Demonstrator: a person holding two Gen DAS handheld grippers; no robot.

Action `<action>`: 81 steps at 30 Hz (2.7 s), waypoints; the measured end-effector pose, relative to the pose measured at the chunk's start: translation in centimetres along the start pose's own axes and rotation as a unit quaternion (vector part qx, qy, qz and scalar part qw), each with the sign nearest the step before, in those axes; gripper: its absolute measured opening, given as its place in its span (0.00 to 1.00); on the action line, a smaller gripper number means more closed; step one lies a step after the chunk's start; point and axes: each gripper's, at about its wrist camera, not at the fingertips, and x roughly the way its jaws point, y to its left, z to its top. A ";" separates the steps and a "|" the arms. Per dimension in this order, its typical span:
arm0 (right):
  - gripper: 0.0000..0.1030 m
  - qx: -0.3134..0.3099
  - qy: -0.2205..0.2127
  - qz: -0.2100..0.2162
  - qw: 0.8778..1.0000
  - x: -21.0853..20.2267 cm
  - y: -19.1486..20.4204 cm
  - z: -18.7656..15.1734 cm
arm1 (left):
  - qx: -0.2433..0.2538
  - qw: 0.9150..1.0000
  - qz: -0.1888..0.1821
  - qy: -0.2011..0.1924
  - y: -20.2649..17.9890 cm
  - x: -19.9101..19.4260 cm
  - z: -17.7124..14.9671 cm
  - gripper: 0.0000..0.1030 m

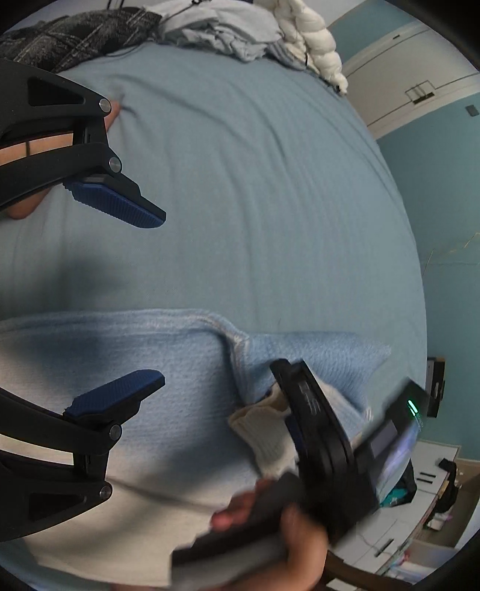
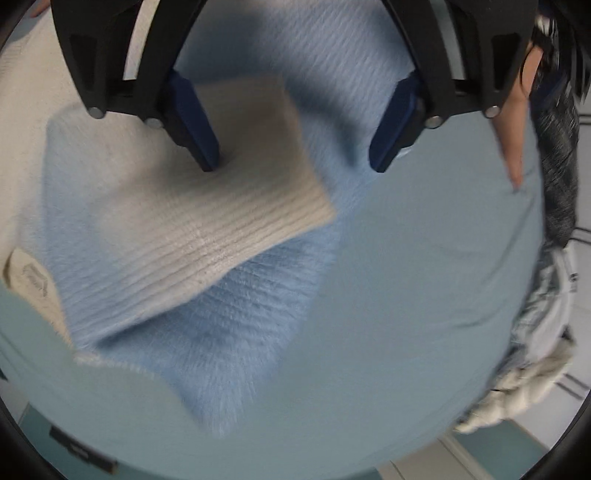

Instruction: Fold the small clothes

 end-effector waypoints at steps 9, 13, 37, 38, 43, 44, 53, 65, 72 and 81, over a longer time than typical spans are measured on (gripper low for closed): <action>0.05 0.016 -0.016 -0.046 0.999 -3.6 -1.9 0.2 | -0.006 1.000 -0.011 -0.004 0.7 -0.2 -0.2 0.77; 0.05 0.013 -0.096 -0.014 0.995 -14.8 -1.0 1.5 | -0.022 1.000 -0.014 -0.006 0.9 -0.3 0.1 0.77; 0.05 0.007 -0.326 0.125 0.937 -37.0 0.8 4.1 | -0.057 0.998 -0.032 0.001 2.0 1.1 -0.2 0.77; 0.05 0.011 -0.328 0.122 0.937 -37.3 0.0 3.8 | -0.054 0.998 -0.031 0.002 1.9 1.1 -0.2 0.77; 0.05 0.027 -0.321 0.111 0.940 -37.9 -6.3 1.0 | -0.039 0.999 -0.028 0.009 1.1 1.4 -0.2 0.77; 0.05 0.029 -0.321 0.110 0.940 -37.6 -7.4 0.3 | -0.035 0.999 -0.027 0.012 0.8 1.5 -0.3 0.77; 0.55 0.211 -0.225 0.023 0.951 -24.4 -26.7 -11.6 | 0.035 0.999 0.003 0.021 -2.4 2.7 -0.9 0.77; 0.59 0.441 -0.101 0.201 0.869 -6.2 -32.6 -20.4 | 0.063 0.997 0.029 -0.016 -4.4 1.9 4.1 0.77; 0.37 0.460 -0.148 0.162 0.861 -4.5 -32.5 -15.1 | 0.061 0.997 0.032 -0.021 -5.2 3.4 6.6 0.77; 0.04 0.313 -0.314 0.080 0.893 -19.3 -24.4 -8.4 | 0.109 0.993 0.036 -0.008 -7.0 5.6 5.1 0.77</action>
